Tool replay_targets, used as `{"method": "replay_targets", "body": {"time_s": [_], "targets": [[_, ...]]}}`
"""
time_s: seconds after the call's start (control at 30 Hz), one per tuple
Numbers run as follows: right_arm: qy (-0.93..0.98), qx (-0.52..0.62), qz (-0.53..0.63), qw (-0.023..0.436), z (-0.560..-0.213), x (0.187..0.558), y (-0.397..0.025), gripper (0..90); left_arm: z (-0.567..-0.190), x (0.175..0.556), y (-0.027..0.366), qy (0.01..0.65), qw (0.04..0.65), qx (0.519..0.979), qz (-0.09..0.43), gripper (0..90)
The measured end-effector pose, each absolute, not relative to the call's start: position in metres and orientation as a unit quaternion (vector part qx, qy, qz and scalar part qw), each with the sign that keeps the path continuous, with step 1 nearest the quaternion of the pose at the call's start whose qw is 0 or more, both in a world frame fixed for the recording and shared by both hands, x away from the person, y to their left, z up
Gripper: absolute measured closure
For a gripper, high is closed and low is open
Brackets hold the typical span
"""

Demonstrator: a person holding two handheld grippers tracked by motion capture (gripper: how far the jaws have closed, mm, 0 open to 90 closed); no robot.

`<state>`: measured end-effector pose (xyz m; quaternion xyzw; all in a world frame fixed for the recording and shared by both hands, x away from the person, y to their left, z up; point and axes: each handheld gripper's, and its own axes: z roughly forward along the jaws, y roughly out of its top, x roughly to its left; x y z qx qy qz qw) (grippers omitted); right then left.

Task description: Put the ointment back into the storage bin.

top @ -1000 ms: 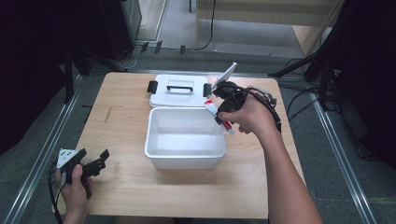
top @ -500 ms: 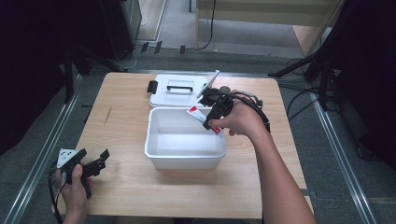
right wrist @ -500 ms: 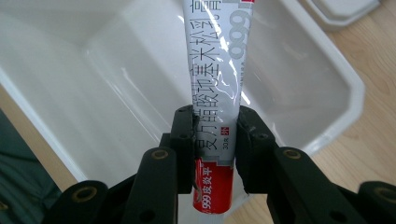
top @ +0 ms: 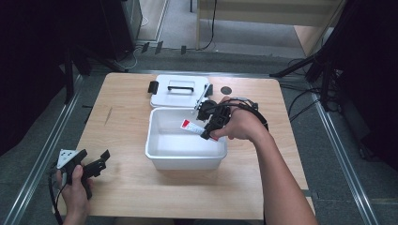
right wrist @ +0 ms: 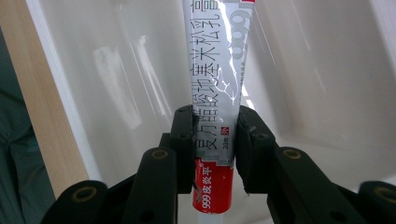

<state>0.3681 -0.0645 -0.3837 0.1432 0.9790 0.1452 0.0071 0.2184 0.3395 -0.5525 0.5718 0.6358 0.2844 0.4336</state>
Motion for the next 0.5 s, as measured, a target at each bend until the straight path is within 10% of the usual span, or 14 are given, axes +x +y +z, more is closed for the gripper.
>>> {"method": "replay_targets", "body": {"time_s": [0.5], "targets": [[0.986, 0.12, 0.117, -0.009, -0.413, 0.365, -0.057, 71.6, -0.552, 0.218, 0.34, 0.635, 0.432, 0.574, 0.284, 7.9]]}}
